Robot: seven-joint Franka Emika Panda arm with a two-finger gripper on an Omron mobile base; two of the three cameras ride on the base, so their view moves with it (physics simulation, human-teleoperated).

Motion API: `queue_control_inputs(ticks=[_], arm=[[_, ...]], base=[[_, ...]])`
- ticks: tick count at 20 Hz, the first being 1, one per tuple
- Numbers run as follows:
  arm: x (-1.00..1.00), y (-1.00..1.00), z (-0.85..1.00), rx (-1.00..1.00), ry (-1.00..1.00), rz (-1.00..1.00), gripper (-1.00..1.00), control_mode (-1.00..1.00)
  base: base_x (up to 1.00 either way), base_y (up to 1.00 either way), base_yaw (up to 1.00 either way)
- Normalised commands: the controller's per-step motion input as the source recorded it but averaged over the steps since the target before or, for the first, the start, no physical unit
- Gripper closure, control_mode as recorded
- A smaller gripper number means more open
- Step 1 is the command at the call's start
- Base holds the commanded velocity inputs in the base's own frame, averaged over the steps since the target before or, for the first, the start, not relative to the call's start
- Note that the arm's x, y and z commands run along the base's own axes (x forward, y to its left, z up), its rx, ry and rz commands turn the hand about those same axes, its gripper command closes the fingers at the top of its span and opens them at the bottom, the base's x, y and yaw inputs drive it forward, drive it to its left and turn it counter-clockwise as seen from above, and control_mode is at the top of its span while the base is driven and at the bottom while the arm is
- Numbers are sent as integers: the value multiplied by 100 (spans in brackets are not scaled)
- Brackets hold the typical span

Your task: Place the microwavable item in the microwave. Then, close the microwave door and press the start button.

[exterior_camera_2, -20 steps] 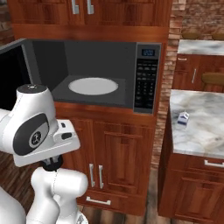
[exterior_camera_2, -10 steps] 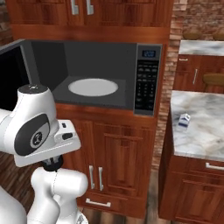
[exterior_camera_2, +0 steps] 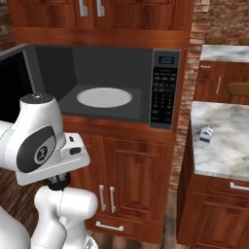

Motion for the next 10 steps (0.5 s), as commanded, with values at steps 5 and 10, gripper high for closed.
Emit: queue_control_inputs(ticks=[5, 10], arm=[[0, 0, 0, 0, 0, 0, 100, 100], [0, 0, 0, 0, 0, 1, 100, -100]], base=[[0, 0, 4], [0, 0, 3]])
